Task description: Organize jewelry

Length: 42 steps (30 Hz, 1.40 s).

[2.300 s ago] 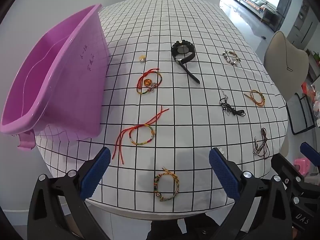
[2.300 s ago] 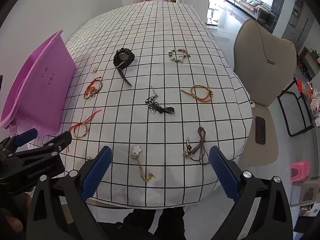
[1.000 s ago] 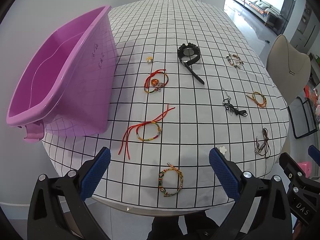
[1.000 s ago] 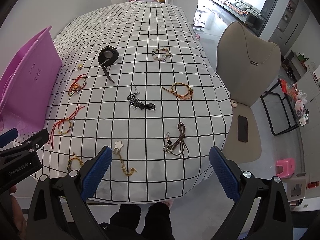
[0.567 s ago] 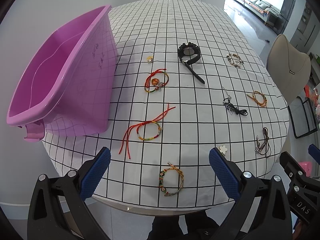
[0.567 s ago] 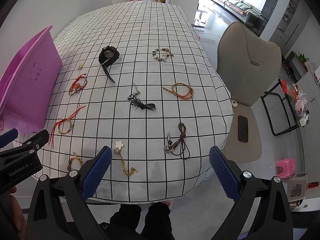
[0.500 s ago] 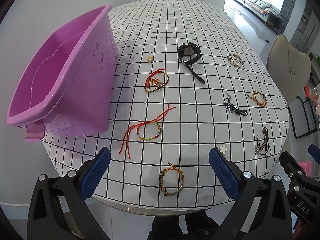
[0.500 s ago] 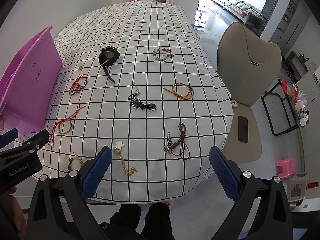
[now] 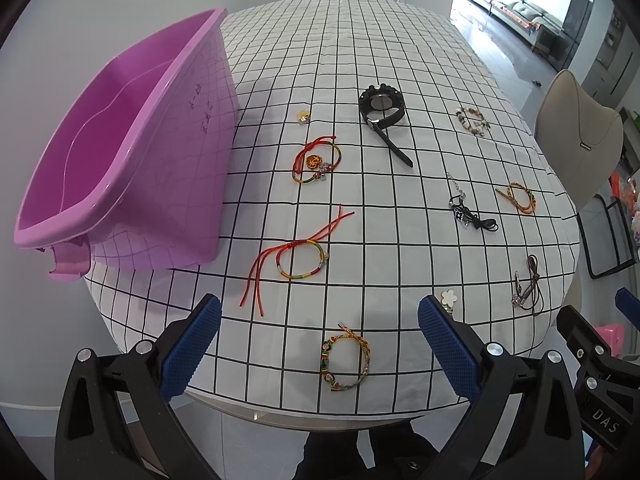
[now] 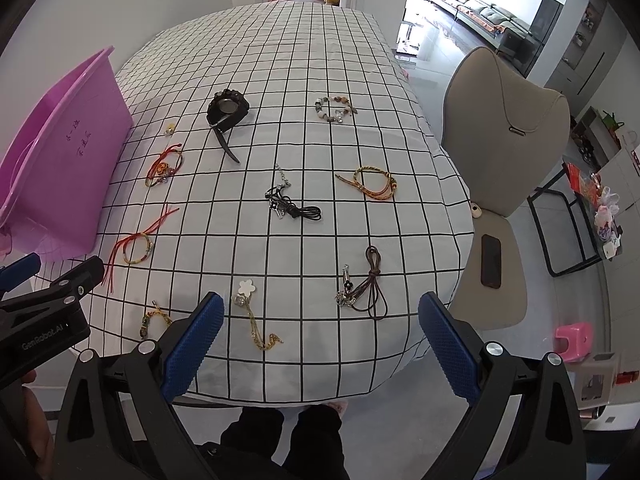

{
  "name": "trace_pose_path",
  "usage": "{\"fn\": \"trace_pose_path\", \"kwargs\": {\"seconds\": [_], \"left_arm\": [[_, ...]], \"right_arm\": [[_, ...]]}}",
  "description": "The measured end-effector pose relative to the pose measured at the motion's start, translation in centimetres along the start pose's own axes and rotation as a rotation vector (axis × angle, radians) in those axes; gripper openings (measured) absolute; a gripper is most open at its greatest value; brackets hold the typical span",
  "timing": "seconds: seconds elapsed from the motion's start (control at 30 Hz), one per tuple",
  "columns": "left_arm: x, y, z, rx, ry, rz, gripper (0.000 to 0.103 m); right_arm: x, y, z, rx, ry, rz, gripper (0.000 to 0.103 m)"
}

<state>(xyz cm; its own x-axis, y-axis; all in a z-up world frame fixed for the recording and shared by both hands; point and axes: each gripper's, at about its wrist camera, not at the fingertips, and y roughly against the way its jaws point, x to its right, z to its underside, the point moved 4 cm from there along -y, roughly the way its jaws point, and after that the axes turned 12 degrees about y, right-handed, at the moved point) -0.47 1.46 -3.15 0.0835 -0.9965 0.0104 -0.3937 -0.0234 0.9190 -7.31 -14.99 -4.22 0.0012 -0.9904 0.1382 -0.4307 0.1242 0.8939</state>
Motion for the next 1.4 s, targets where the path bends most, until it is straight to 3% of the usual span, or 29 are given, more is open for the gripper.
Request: {"fn": "trace_pose_path", "kwargs": {"seconds": [1.17, 1.4], "left_arm": [[-0.1, -0.1, 0.1, -0.003, 0.008, -0.001, 0.097], [-0.2, -0.3, 1.4, -0.005, 0.031, 0.001, 0.097]], "right_arm": [[-0.2, 0.0, 0.2, 0.000, 0.013, -0.009, 0.093], [0.3, -0.2, 1.2, 0.027, 0.040, -0.063, 0.093]]}}
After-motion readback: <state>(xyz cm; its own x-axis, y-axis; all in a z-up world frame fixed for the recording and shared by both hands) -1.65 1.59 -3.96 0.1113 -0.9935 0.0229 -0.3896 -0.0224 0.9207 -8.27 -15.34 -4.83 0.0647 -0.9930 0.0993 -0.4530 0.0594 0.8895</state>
